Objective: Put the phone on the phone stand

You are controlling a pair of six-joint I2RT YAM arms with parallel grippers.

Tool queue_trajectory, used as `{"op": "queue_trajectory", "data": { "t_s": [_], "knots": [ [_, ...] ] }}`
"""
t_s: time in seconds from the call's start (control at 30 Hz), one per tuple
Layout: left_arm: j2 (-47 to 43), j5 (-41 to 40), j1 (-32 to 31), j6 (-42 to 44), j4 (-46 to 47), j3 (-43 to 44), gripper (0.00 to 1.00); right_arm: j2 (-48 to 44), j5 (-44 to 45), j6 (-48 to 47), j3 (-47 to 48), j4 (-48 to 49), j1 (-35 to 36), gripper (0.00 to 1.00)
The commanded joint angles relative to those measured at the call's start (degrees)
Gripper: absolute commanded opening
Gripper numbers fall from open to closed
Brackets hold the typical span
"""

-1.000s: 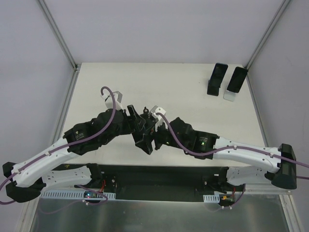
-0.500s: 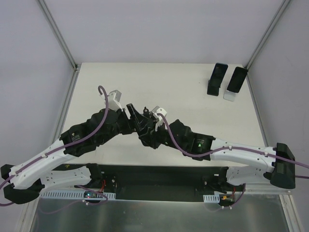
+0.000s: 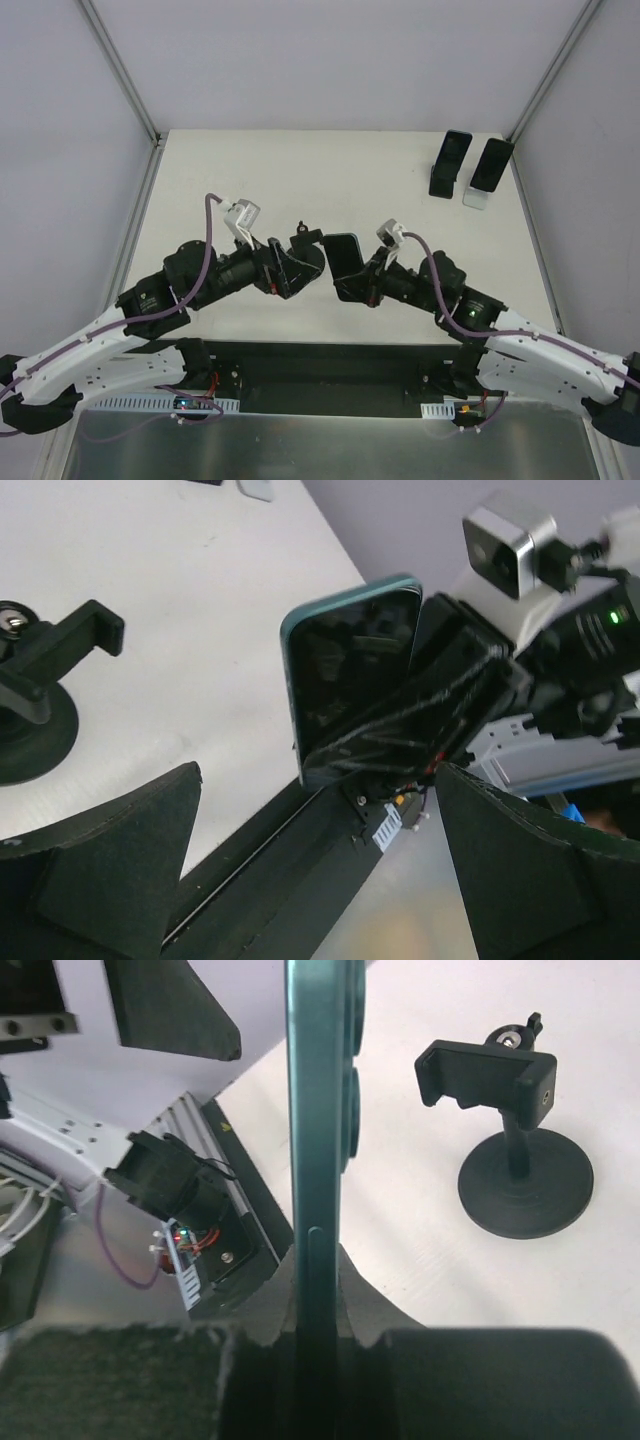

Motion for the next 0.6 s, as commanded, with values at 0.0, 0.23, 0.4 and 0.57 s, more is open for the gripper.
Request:
{"op": "queue_trajectory", "data": {
  "t_s": [0.0, 0.23, 0.4, 0.57],
  "knots": [
    [-4.90, 8.15, 0.07, 8.37, 12.17, -5.18, 0.99, -8.25, -14.71, 1.99, -1.36, 3.03, -4.40, 0.01],
    [-1.93, 19.31, 0.69, 11.45, 20.52, -5.81, 0.99, -13.10, -31.15, 0.24, -0.66, 0.31, -6.69, 0.01],
    [3.96, 34.92, 0.95, 9.26, 33.17, -6.07, 0.94, -12.22, -33.28, 1.81, -0.48, 1.88, -6.69, 0.01],
    [8.79, 38.29, 0.95, 7.06, 36.53, -4.06, 0.63, -11.43, -34.86, 2.96, -0.83, 5.22, -6.78, 0.01]
  ]
}}
